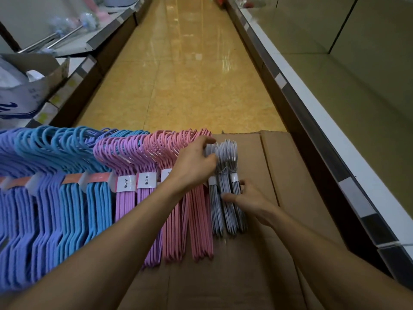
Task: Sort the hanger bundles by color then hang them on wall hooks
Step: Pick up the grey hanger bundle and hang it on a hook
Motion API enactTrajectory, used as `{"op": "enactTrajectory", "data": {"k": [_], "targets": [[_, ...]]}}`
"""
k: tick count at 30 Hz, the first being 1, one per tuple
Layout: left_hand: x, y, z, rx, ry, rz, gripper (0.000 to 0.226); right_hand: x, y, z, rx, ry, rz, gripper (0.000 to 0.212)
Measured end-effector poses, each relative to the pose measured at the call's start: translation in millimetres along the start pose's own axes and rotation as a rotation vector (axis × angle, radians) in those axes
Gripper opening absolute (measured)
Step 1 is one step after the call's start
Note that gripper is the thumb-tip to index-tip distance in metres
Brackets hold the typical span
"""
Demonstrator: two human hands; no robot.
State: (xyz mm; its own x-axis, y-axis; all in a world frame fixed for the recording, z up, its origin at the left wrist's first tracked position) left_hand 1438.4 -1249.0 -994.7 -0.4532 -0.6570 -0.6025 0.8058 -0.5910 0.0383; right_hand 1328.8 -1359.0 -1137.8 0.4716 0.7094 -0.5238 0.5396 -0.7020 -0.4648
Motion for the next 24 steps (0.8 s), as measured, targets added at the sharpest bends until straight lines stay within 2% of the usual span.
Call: {"op": "enactTrajectory", "data": {"k": [5,12,20,24], "targets": [[13,1,6,0.005,-0.085,-0.012,0.039,10,-7,3,0.012,0.072,0.009,0.122],[29,2,8,-0.065,-0.22,-0.07,0.03,23,-5,6,0.076,0.158,0.124,0.14],[22,7,0,-0.128,-0.265,-0.057,0.025,32,-4,4,0.141,-0.021,0.325,0.127],[14,8,-7,-0.136,-0.271,-0.037,0.022,40,0,-1,0.201,-0.102,0.344,0.12]]}}
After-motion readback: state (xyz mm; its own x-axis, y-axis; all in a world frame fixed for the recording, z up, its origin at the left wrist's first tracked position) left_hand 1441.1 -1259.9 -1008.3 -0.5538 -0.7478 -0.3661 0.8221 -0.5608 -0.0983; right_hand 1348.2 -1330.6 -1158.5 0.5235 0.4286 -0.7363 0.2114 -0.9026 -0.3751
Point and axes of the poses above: each hand's wrist, its own y-axis towards the middle knuckle, its own x-axis out of the palm, z = x × y, the point moved 7 cm from there along y, towards the middle knuckle, and after that the axes turned 11 degrees about z, right-handed, at the moved point
